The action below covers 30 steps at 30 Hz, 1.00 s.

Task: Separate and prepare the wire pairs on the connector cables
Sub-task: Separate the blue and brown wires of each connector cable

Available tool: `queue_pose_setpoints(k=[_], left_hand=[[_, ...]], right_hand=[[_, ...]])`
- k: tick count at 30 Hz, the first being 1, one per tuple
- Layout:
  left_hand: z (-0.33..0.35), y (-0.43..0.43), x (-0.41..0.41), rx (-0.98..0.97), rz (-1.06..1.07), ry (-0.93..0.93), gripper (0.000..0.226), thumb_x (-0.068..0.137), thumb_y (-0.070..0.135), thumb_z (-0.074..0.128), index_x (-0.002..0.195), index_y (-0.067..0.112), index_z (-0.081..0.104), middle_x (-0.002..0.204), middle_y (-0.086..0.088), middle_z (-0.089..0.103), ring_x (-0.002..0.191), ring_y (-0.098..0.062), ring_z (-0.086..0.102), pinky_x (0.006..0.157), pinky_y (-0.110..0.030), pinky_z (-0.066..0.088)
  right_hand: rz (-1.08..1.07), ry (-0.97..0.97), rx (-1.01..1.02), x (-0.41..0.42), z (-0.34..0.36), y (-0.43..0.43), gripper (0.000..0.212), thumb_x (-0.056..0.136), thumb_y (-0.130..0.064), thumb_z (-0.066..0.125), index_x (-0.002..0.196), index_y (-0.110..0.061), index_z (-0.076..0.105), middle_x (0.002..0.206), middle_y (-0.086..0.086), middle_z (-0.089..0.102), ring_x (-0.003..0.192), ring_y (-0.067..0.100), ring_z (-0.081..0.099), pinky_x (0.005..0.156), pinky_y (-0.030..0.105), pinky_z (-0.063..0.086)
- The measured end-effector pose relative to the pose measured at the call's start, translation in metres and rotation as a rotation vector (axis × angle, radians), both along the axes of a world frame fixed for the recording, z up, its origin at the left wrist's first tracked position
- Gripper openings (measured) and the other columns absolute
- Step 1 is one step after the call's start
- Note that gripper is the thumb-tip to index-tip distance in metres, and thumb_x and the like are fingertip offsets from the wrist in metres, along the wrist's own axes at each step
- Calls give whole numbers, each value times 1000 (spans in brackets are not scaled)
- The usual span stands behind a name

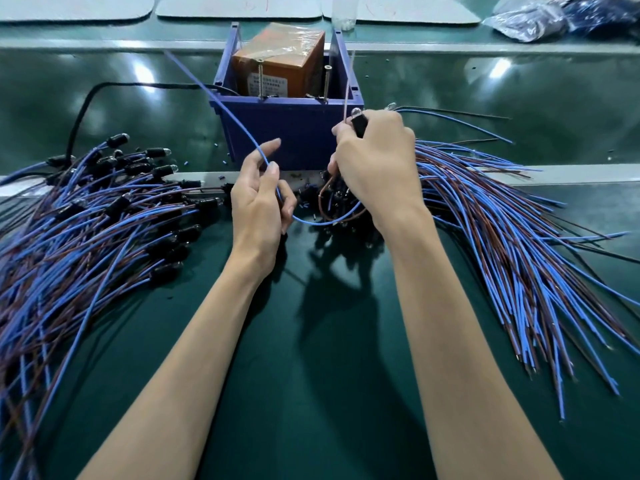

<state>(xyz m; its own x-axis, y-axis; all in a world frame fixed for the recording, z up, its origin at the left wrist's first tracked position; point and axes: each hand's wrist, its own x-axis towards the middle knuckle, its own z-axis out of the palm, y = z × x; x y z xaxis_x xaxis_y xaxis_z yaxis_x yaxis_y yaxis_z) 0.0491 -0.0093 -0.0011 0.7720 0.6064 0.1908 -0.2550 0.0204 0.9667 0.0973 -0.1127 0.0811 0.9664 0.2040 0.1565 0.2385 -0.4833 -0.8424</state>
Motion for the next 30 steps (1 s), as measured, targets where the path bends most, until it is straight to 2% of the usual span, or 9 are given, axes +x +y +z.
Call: queue_pose_setpoints(k=[2,4,10,12,15,18,20,22,30], left_hand=[[0,-1,-1,20,-1,7,28,103,23,32,104,27,60,37,11,35,33,-7,26,34,-14,22],[0,-2,-1,25,-5,21,32,102,25,32,93,23,63,35,9,34,31,-8,24,34,-15,21],[-2,-4,0,91,-60,67,37,98,15,35,72,17,61,30,8,35,27,-5,23,33,-16,22],[-2,-4,-1,94,-76,77,36,96,16,37,69,17,60,30,7,35,27,-5,24,33,-18,22],[-2,-4,-1,105,-107,81,33,91,19,39,65,17,60,30,6,34,28,-6,25,34,-19,24],[0,-5,-2,88,-145,80,37,84,19,41,53,26,59,32,7,33,29,-7,24,35,-18,23],[1,-6,-3,105,-156,78,41,83,17,40,48,28,59,33,6,34,29,-6,24,35,-18,22],[2,-6,-4,136,-159,67,45,83,16,39,45,30,58,33,7,35,30,-5,25,35,-18,22],[3,-9,-6,124,-206,63,41,80,28,45,40,30,53,33,9,35,30,-4,25,34,-15,19]], right_hand=[[22,22,-8,-1,0,-1,23,87,-16,52,68,-8,63,53,0,66,69,25,64,75,37,55],[45,30,-8,-2,0,0,22,86,-16,53,73,-5,66,53,2,66,64,26,63,74,40,56],[86,27,-47,-1,0,2,24,88,-20,51,85,-5,69,70,14,70,71,34,64,77,42,55],[94,22,-65,0,0,2,25,89,-23,51,89,-5,69,80,18,70,79,39,63,80,44,54],[131,12,-92,-1,0,3,24,89,-22,52,87,-5,70,81,19,70,81,40,62,80,44,54],[183,1,-89,-2,1,2,25,89,-20,53,82,-4,70,67,12,69,67,28,61,73,36,55],[232,-6,-88,-3,2,2,25,89,-17,53,78,-3,70,48,1,63,44,7,53,56,20,50],[278,6,-78,-6,3,2,24,89,-14,52,76,-1,69,39,-3,58,31,4,45,43,14,42],[388,-20,-56,-12,5,2,25,90,-11,54,75,3,68,40,-5,56,35,1,49,45,12,40]])
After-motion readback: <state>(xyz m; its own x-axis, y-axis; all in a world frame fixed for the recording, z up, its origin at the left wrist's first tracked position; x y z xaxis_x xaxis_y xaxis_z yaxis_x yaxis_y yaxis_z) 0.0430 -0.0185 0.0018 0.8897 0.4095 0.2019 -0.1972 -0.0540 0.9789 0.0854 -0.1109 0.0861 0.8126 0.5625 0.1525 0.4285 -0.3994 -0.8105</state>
